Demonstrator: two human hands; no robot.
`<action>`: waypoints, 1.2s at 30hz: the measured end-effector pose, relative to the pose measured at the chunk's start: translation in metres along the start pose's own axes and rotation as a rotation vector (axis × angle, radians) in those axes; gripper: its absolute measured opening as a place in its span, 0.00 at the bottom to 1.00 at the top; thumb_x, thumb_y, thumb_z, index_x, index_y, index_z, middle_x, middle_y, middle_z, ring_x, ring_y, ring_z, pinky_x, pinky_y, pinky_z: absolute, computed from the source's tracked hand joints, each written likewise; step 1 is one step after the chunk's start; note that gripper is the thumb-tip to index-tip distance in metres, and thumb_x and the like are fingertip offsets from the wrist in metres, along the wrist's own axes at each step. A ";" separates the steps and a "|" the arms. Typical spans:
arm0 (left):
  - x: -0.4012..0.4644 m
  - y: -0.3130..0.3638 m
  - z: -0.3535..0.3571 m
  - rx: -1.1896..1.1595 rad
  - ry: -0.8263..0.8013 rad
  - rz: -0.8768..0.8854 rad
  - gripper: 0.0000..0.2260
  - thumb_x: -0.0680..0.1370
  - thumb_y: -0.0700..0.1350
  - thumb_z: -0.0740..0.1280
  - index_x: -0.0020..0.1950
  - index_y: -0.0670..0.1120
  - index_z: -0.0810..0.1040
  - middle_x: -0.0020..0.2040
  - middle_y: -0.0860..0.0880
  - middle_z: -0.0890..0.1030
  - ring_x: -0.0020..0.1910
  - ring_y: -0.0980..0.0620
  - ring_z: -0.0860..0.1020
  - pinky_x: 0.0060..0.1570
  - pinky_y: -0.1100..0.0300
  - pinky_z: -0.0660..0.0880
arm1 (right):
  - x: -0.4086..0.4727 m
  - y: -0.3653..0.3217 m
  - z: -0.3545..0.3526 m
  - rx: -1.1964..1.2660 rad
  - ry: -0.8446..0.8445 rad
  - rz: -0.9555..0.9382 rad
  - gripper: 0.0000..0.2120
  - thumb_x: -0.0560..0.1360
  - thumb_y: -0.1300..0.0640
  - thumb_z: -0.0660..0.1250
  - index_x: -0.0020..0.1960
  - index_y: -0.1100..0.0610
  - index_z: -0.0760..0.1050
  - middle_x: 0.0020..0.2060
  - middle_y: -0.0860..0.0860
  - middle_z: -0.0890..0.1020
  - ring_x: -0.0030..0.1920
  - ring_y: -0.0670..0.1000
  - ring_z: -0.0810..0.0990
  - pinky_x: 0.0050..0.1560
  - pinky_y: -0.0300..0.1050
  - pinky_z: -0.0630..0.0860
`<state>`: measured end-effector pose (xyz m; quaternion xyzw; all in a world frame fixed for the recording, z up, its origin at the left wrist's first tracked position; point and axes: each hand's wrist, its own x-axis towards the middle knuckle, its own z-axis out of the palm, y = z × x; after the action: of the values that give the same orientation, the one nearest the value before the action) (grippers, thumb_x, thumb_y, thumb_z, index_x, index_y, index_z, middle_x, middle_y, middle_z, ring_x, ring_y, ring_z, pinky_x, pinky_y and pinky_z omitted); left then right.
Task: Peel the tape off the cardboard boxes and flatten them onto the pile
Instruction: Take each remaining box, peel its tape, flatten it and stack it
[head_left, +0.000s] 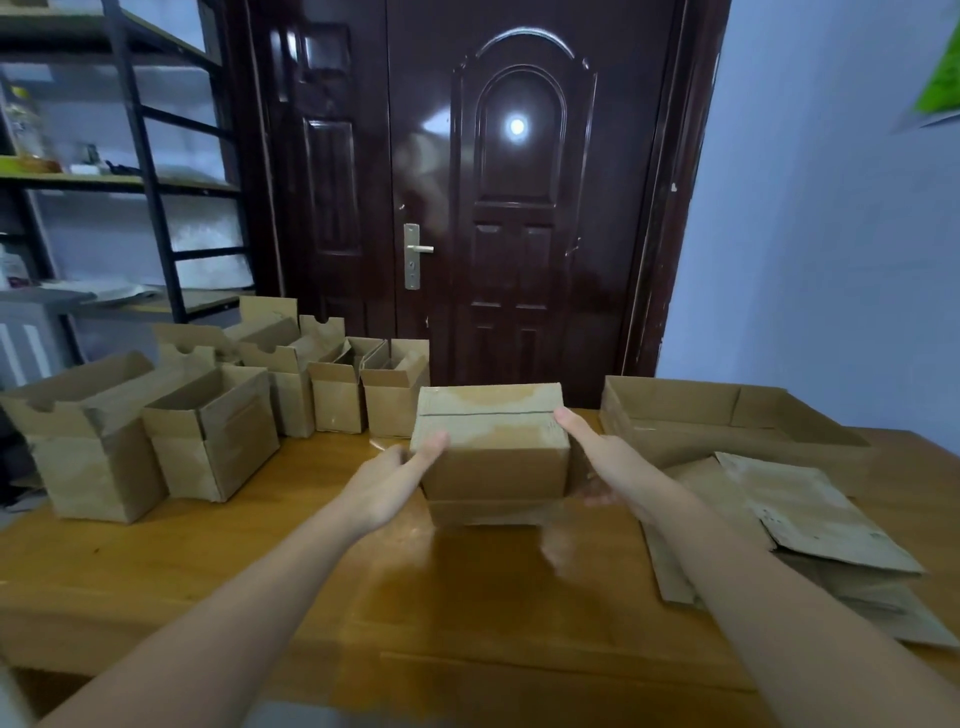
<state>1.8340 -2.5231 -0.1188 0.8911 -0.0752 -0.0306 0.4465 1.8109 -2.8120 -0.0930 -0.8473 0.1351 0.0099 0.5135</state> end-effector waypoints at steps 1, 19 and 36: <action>0.000 -0.003 0.002 0.071 -0.015 0.019 0.58 0.63 0.88 0.49 0.80 0.49 0.66 0.74 0.48 0.74 0.68 0.46 0.75 0.69 0.47 0.72 | 0.003 0.002 0.002 0.020 0.004 0.044 0.59 0.59 0.13 0.56 0.77 0.52 0.66 0.69 0.56 0.75 0.53 0.56 0.84 0.58 0.55 0.82; 0.014 -0.010 0.043 -0.107 0.002 -0.113 0.24 0.83 0.62 0.58 0.70 0.47 0.62 0.62 0.47 0.75 0.54 0.44 0.81 0.46 0.50 0.84 | 0.019 0.020 0.011 0.355 -0.214 0.282 0.61 0.59 0.16 0.63 0.83 0.43 0.49 0.78 0.58 0.64 0.58 0.68 0.82 0.65 0.66 0.75; 0.009 -0.017 0.036 0.660 -0.106 0.337 0.06 0.83 0.56 0.63 0.51 0.56 0.72 0.48 0.57 0.77 0.45 0.56 0.79 0.47 0.54 0.81 | 0.031 0.020 0.031 -0.184 0.389 -0.154 0.32 0.79 0.33 0.59 0.72 0.54 0.69 0.68 0.55 0.73 0.59 0.54 0.76 0.63 0.54 0.75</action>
<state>1.8401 -2.5425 -0.1540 0.9594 -0.2496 0.0231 0.1295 1.8394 -2.8006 -0.1300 -0.8844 0.1651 -0.1807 0.3975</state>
